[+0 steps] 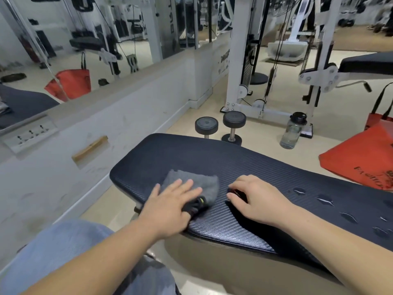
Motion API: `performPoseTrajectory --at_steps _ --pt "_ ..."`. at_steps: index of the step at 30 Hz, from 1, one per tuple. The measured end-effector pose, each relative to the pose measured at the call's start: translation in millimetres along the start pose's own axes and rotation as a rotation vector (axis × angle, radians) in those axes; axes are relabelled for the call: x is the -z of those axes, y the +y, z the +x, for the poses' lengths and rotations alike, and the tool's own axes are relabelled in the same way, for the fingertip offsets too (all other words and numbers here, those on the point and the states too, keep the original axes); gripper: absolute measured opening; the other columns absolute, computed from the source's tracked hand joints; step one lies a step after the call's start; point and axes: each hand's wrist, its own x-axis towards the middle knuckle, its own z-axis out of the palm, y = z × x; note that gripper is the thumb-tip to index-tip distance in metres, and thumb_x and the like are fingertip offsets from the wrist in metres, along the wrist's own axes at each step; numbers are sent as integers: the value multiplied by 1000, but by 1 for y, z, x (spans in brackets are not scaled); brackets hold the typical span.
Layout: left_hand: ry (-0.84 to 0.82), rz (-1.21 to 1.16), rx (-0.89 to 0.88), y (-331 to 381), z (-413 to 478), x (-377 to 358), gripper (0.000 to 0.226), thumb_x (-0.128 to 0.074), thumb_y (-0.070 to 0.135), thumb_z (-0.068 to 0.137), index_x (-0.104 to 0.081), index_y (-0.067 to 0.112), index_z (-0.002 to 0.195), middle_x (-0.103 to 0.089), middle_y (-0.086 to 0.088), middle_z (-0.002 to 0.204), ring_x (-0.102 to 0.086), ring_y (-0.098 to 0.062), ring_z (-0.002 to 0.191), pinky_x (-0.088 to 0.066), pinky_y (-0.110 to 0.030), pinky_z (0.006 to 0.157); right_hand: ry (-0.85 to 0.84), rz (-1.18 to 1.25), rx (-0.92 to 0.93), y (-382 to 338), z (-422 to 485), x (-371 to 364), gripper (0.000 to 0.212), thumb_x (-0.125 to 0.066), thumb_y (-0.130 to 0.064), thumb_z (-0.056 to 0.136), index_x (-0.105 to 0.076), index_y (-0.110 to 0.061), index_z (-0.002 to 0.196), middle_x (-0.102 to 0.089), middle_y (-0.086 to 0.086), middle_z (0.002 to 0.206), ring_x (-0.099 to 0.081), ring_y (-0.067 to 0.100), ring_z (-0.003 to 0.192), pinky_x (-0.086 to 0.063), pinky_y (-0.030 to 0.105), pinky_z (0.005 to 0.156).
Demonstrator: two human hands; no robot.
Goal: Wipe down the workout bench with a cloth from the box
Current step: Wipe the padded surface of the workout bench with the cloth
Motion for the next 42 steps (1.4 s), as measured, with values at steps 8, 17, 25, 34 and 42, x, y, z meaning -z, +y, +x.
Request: performPoseTrajectory --at_steps 8,17,25,34,42 --pt "-12 -38 -185 97 -26 -35 79 -43 34 86 -9 56 154 8 27 167 13 -11 156 8 -54 124 73 86 -63 25 -14 25 44 -46 -55 93 -73 -27 113 -67 -11 106 -61 14 107 -53 40 91" --pt "-27 -6 -197 157 20 -38 78 -37 36 89 3 58 153 13 24 167 15 -18 156 9 -56 125 78 115 -411 141 -51 66 44 -46 -53 100 -68 -24 125 -64 -7 129 -59 17 119 -50 40 101" --pt "5 -127 -55 206 100 -36 66 -38 44 98 -8 55 155 5 22 169 12 -18 157 8 -60 123 -21 -2 -677 206 -89 73 51 -30 -54 103 -62 -30 133 -58 4 135 -51 30 131 -43 50 109" --pt "-13 -118 -190 243 149 -37 59 -36 50 100 -14 56 154 -1 23 169 7 -13 157 5 -57 125 51 138 -591 222 -121 81 37 -42 -37 105 -68 -21 125 -62 5 123 -54 25 124 -43 40 108" --pt "-122 28 -611 250 120 -38 76 -38 37 84 -14 58 153 2 27 167 9 -3 155 4 -50 127 -12 115 -506 212 -93 78 36 -45 -21 100 -67 -17 128 -63 10 132 -56 31 127 -44 43 109"
